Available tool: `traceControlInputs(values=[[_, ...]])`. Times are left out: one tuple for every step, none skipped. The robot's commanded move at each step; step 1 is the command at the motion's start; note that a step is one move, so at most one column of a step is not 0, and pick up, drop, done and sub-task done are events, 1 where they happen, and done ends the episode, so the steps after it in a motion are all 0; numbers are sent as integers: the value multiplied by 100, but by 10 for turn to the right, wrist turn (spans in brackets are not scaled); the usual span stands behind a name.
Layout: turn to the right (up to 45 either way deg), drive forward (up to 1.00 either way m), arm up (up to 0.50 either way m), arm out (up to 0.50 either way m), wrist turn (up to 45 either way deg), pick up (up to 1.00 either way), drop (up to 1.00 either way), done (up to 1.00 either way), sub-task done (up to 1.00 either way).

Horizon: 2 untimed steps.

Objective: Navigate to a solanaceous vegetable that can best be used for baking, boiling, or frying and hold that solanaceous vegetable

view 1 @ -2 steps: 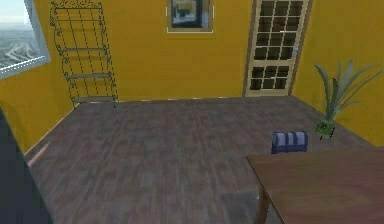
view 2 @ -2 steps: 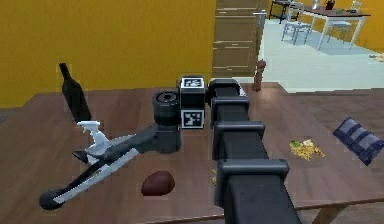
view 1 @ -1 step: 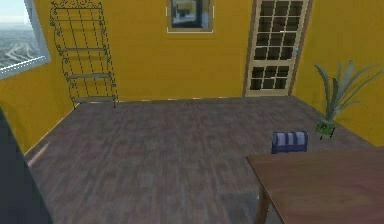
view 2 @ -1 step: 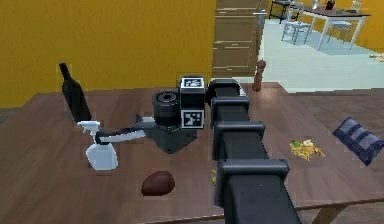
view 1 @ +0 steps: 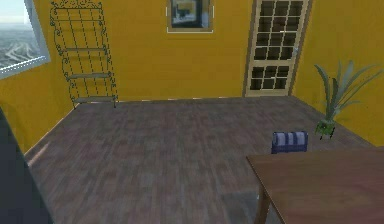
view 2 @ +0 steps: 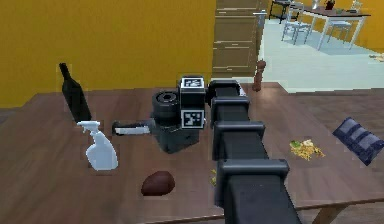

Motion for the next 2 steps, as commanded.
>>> traceControlInputs(values=[[0, 0, -28, 0, 0, 0, 0, 0, 0], [0, 0, 0, 0, 0, 100, 0, 0, 0]])
